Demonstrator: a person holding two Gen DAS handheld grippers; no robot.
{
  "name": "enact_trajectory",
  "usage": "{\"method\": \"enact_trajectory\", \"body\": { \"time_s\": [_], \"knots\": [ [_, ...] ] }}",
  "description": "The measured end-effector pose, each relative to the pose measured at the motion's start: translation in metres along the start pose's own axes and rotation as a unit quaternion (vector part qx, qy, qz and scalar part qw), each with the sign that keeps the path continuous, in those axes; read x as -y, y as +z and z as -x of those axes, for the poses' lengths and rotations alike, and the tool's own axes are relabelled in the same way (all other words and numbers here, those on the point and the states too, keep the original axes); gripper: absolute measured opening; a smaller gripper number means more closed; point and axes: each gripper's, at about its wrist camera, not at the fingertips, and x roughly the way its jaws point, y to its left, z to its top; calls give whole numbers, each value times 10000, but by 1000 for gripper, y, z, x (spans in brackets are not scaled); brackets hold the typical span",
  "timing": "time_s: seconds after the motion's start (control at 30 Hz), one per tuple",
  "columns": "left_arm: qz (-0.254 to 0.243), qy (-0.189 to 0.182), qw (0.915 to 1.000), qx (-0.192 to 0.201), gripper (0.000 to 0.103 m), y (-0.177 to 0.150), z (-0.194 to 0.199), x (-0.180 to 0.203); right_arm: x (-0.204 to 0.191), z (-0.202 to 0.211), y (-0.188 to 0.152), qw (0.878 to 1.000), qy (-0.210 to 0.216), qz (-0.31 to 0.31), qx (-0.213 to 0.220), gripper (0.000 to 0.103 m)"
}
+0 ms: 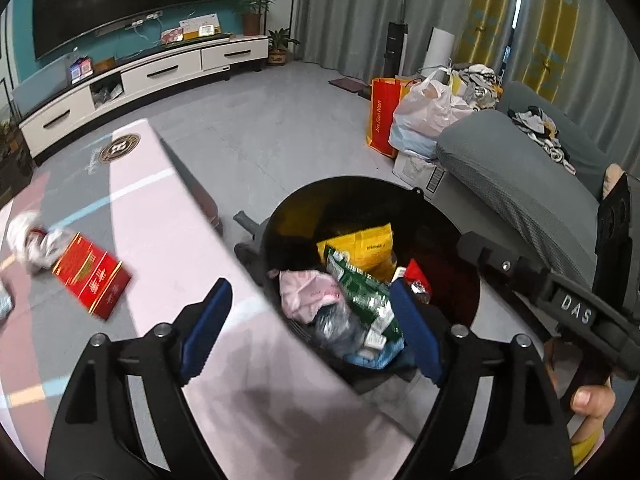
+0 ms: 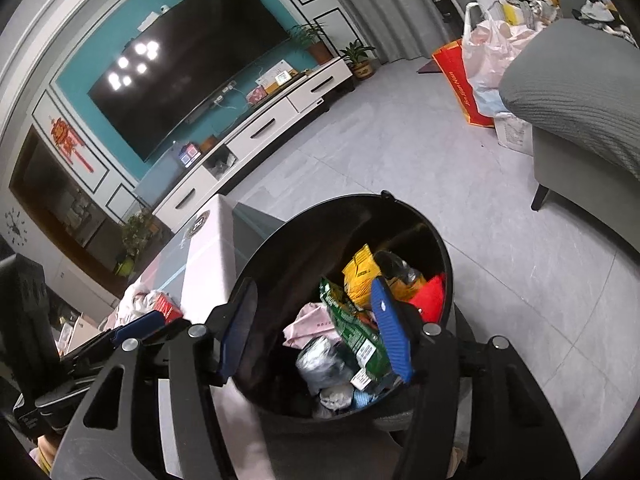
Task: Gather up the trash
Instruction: 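Move both tools back over the table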
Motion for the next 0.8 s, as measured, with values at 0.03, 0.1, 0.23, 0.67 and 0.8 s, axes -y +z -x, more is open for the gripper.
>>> {"method": "enact_trajectory", "body": {
  "time_s": [0.03,0.1,0.23,0.67,0.8],
  "knots": [
    [62,9,10000,3,84,-6,5,-4,-3,2,-2,10000,22,56,-24,60],
    [192,75,9998,-61,86,-19,16,-16,-11,5,-7,9998,55,154,-87,61],
    [479,392,9979,-177,88,-51,43,-43,-29,7,-21,9985,112,418,-320,61],
    [1951,1312,9715,-310,91,-158,136,-154,-113,4,-62,9846,335,1447,-922,62],
    [2286,1564,9607,-190,91,-179,159,-177,-142,0,-75,9765,383,1822,-1081,63]
  ]
}}
